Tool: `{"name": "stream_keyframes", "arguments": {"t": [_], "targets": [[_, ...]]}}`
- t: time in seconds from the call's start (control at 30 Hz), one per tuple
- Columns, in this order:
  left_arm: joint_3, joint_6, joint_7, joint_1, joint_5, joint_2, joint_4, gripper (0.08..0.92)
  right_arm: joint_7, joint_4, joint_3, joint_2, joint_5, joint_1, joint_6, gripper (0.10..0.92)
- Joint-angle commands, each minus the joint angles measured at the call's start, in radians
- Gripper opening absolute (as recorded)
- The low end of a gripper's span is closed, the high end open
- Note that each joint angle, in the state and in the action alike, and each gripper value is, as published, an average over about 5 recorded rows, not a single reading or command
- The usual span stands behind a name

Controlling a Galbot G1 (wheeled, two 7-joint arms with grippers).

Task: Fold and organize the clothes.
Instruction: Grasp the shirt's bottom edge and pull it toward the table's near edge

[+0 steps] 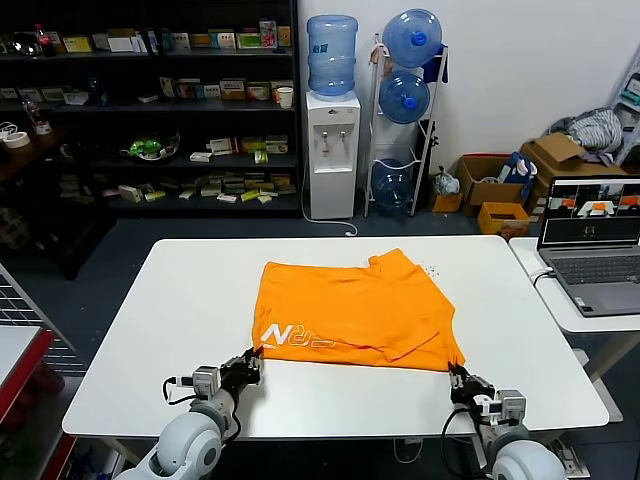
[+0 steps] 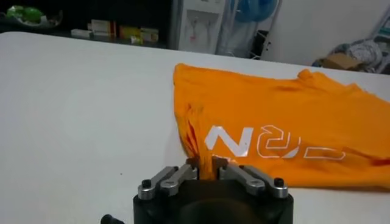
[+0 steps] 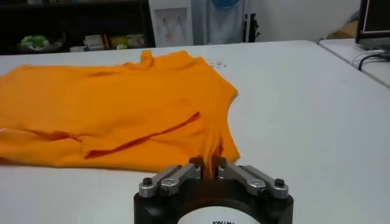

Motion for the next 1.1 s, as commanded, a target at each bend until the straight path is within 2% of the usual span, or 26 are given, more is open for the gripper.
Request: {"name": "stream_keyframes", "arguments": {"t": [0.03,0.17,0.33,0.53,0.73,0.93,1.1], "targets": [[-0.003,-0.004,-0.010,0.007,0.001,0.007,-0.014,0.147,0.002,0.018,0.001,-0.008,0.008,-0.007,0.001,0.124],[-0.017,-0.006,-0.032,0.033,-0.011,0.034,-0.061,0.091,0.015,0.066,0.014,-0.041,0.031,-0.046,0.000,0.124],[-0.058,0.000,-0.072,0.097,-0.066,0.095,-0.155,0.091,0.051,0.144,0.044,-0.083,0.068,-0.128,-0.014,0.124],[-0.120,0.032,-0.126,0.227,-0.150,0.152,-0.283,0.091,0.100,0.248,0.071,-0.110,0.100,-0.253,-0.060,0.124],[-0.159,0.049,-0.153,0.381,-0.165,0.183,-0.380,0.091,0.139,0.306,0.082,-0.113,0.097,-0.348,-0.092,0.124],[-0.178,0.060,-0.153,0.454,-0.157,0.181,-0.410,0.091,0.152,0.321,0.082,-0.108,0.082,-0.378,-0.098,0.128],[-0.197,0.094,-0.133,0.469,-0.159,0.174,-0.429,0.127,0.152,0.327,0.092,-0.109,0.081,-0.372,-0.098,0.225]]}}
